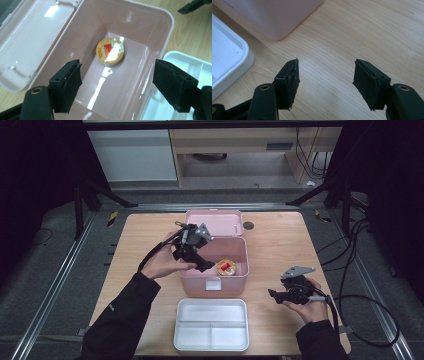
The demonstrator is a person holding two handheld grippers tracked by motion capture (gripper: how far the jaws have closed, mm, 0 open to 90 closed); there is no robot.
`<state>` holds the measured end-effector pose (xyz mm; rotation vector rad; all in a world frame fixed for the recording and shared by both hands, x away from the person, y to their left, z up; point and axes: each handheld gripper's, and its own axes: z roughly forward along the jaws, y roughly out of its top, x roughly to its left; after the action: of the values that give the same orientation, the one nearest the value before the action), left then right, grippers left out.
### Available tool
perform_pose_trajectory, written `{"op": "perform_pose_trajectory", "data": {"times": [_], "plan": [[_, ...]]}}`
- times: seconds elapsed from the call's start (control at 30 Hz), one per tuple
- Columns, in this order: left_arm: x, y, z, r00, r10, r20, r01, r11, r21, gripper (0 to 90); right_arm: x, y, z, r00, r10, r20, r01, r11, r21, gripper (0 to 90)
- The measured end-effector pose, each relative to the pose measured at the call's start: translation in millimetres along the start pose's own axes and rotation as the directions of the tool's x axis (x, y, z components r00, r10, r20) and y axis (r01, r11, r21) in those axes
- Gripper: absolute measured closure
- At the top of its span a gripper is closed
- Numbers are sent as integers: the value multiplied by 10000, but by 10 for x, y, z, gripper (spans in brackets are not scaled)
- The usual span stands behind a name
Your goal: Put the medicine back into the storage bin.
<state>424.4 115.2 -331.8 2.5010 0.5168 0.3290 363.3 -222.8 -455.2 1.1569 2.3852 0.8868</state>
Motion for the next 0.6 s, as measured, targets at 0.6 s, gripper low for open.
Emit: {"op": "perform_pose_trajectory", "data": {"times": [0.6], "plan": [[-305,-1120,-307,9956,-825,-444,811,9962,-332,268,289,263,-20,9836,-1340,-1209,1309,9908,-329,412]]}}
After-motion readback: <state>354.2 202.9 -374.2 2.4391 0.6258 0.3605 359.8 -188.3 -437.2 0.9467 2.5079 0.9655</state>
